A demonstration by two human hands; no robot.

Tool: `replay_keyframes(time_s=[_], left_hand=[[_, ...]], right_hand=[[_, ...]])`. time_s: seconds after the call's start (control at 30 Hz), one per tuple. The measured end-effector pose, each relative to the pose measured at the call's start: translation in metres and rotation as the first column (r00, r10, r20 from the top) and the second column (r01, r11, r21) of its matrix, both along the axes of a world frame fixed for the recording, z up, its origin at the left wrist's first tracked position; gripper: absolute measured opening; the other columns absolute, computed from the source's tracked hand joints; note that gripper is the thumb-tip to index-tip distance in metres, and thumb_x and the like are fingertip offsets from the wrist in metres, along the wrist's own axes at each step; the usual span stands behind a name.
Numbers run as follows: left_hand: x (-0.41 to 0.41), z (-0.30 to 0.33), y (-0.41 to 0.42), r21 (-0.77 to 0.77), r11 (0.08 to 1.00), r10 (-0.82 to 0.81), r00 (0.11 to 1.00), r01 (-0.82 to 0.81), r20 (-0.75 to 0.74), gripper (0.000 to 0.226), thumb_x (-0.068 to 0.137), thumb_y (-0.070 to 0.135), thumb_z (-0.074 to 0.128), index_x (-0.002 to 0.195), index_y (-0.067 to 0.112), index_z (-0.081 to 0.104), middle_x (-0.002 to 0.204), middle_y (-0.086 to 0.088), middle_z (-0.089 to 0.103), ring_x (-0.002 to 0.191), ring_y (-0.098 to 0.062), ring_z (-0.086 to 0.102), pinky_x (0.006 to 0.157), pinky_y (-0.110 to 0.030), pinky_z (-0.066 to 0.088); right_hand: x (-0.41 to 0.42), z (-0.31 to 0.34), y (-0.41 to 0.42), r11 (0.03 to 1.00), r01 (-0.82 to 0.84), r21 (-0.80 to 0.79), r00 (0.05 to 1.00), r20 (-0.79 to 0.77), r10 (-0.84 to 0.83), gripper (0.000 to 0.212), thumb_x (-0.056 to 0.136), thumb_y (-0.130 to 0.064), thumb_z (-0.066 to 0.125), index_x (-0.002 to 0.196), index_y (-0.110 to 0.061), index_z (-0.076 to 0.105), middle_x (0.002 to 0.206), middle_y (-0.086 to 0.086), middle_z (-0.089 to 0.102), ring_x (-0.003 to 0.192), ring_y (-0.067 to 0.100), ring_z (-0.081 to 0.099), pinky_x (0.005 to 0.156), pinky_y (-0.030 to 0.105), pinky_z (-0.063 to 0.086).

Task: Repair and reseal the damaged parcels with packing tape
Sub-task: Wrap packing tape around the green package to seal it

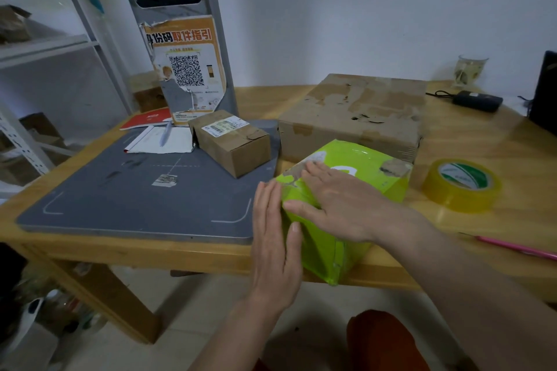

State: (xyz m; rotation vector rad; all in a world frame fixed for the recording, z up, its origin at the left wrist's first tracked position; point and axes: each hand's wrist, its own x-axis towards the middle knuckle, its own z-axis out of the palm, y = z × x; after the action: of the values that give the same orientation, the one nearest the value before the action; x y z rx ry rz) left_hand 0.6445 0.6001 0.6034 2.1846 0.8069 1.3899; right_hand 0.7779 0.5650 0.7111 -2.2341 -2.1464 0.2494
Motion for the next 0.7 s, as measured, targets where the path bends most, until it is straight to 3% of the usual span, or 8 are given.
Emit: replay_keyframes(time_s=[0.17,0.3,0.4,0.5,0.6,0.63,0.7], left_hand=[[0.024,-0.003,-0.023,-0.139,0.99,0.034,0.989,-0.013,0.147,0.066,0.104,0.047,0.018,0.154,0.009,-0.003,0.164,0.005,-0.012,0.151,-0.017,-0.01,0.122,-0.029,-0.001],[0.03,-0.007,-0.028,-0.147,0.988,0.063,0.984,-0.039,0.165,0.07,0.103,0.049,0.018,0.152,0.006,-0.007,0.163,0.001,-0.013,0.151,-0.018,-0.01,0.122,-0.032,-0.001],[0.03,-0.009,-0.036,-0.188,0.982,0.054,0.99,-0.028,0.134,0.069,0.102,0.042,0.026,0.152,0.01,-0.009,0.163,-0.001,-0.013,0.151,-0.015,-0.01,0.122,-0.035,0.001],[0.021,-0.02,-0.044,-0.162,0.985,0.064,0.997,-0.056,0.046,0.069,0.098,0.036,0.029,0.154,0.01,-0.002,0.164,-0.002,-0.008,0.151,-0.014,-0.006,0.122,-0.035,0.004],[0.01,-0.015,-0.044,-0.241,0.964,0.142,0.984,-0.113,0.108,0.061,0.094,0.042,0.027,0.151,0.024,0.015,0.163,0.004,0.011,0.149,-0.003,0.007,0.121,-0.031,0.011],[0.008,-0.008,-0.041,-0.277,0.953,0.173,0.971,-0.124,0.162,0.058,0.092,0.045,0.026,0.148,0.03,0.016,0.161,0.007,0.014,0.148,0.0,0.009,0.121,-0.028,0.012],[0.008,0.009,-0.029,-0.322,0.935,0.232,0.945,-0.151,0.23,0.062,0.09,0.049,0.025,0.147,0.03,0.014,0.159,0.013,0.011,0.146,0.004,0.008,0.12,-0.022,0.01]], right_hand=[[-0.003,-0.001,-0.006,0.988,-0.154,0.022,0.983,-0.097,0.155,0.061,0.101,-0.047,0.026,0.154,-0.022,0.009,0.161,-0.009,-0.001,0.146,0.002,-0.004,0.118,0.024,0.0],[-0.005,-0.006,-0.004,0.97,-0.228,0.083,0.95,-0.2,0.24,0.052,0.103,-0.028,0.031,0.153,-0.027,0.017,0.159,-0.014,0.011,0.146,0.002,0.007,0.119,0.032,0.014],[-0.007,-0.009,-0.003,0.949,-0.288,0.124,0.922,-0.23,0.31,0.05,0.103,-0.016,0.031,0.151,-0.027,0.023,0.158,-0.016,0.015,0.145,-0.001,0.009,0.119,0.027,0.013],[-0.008,-0.008,-0.002,0.944,-0.3,0.136,0.912,-0.248,0.326,0.046,0.103,-0.014,0.031,0.148,-0.024,0.034,0.157,-0.017,0.018,0.143,-0.004,0.01,0.119,0.025,0.013],[-0.004,-0.002,-0.003,0.962,-0.225,0.155,0.833,-0.481,0.272,0.04,0.102,-0.015,0.039,0.14,-0.021,0.048,0.152,-0.011,0.035,0.139,-0.003,0.024,0.117,0.025,0.019],[-0.005,-0.001,-0.004,0.97,-0.182,0.16,0.818,-0.522,0.239,0.04,0.102,-0.022,0.04,0.142,-0.025,0.045,0.15,-0.01,0.039,0.139,0.001,0.029,0.117,0.028,0.022],[-0.011,-0.001,-0.008,0.976,-0.167,0.143,0.898,-0.387,0.21,0.047,0.103,-0.035,0.034,0.149,-0.029,0.03,0.155,-0.01,0.03,0.143,0.006,0.023,0.118,0.026,0.016]])
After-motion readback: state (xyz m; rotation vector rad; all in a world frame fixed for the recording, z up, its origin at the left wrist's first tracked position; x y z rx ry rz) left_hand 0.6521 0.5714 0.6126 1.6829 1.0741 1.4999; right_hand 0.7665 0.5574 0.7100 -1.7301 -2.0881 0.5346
